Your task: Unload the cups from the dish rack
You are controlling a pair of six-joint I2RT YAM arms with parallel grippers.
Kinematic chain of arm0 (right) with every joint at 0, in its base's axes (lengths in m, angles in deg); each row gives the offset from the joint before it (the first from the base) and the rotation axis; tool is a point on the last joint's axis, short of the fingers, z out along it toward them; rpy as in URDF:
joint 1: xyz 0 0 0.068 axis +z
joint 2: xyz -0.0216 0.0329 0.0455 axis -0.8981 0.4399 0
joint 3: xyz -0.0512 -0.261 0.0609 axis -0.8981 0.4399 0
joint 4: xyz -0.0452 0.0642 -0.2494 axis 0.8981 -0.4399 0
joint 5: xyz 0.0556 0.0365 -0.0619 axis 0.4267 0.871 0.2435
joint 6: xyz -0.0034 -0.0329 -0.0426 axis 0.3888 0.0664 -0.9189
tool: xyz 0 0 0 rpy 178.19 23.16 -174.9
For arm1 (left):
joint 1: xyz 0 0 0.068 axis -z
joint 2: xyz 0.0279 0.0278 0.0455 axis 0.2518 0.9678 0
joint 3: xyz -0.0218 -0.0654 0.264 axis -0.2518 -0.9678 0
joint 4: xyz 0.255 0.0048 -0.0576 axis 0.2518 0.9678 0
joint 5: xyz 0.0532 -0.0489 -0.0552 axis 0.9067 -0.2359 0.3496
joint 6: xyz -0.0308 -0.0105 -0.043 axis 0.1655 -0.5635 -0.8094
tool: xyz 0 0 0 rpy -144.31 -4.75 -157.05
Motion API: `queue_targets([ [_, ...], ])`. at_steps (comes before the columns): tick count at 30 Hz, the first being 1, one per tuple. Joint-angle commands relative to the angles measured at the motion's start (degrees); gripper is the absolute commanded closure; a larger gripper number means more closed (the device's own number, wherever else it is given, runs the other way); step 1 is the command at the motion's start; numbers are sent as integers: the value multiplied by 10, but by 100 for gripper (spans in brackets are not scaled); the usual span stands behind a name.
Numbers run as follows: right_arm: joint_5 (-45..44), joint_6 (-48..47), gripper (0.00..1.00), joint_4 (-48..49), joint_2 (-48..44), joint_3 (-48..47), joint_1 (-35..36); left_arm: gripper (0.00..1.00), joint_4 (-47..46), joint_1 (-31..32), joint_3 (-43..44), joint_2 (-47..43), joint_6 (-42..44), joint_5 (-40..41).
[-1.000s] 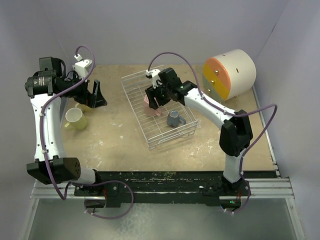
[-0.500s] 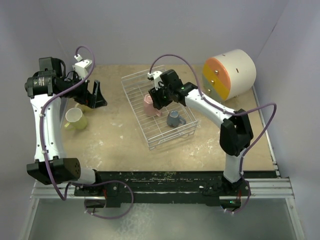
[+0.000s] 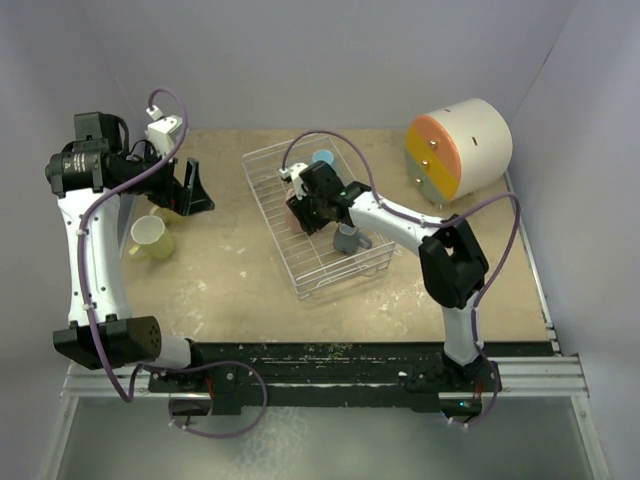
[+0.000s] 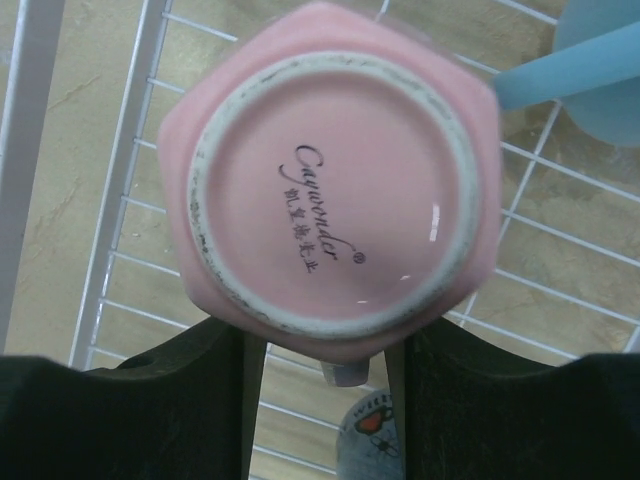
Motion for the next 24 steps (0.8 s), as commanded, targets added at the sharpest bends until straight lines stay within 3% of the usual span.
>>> queue_targets([
  [1, -69, -7, 51, 10, 9, -20, 27, 1, 5, 0, 3, -6, -7, -26],
  [6, -105, 15, 58, 13, 13, -18, 29, 1, 16, -14, 0, 1, -11, -51],
  [14, -74, 63, 99, 46, -12, -22, 29, 1, 23, -35, -37, 2, 5, -81],
  [18, -60, 99, 100, 78, -53, -12, 29, 1, 3, -59, -53, -7, -13, -99],
  [24, -18, 172, 100, 162, -152, 22, 29, 1, -9, -100, -72, 9, -62, -232],
])
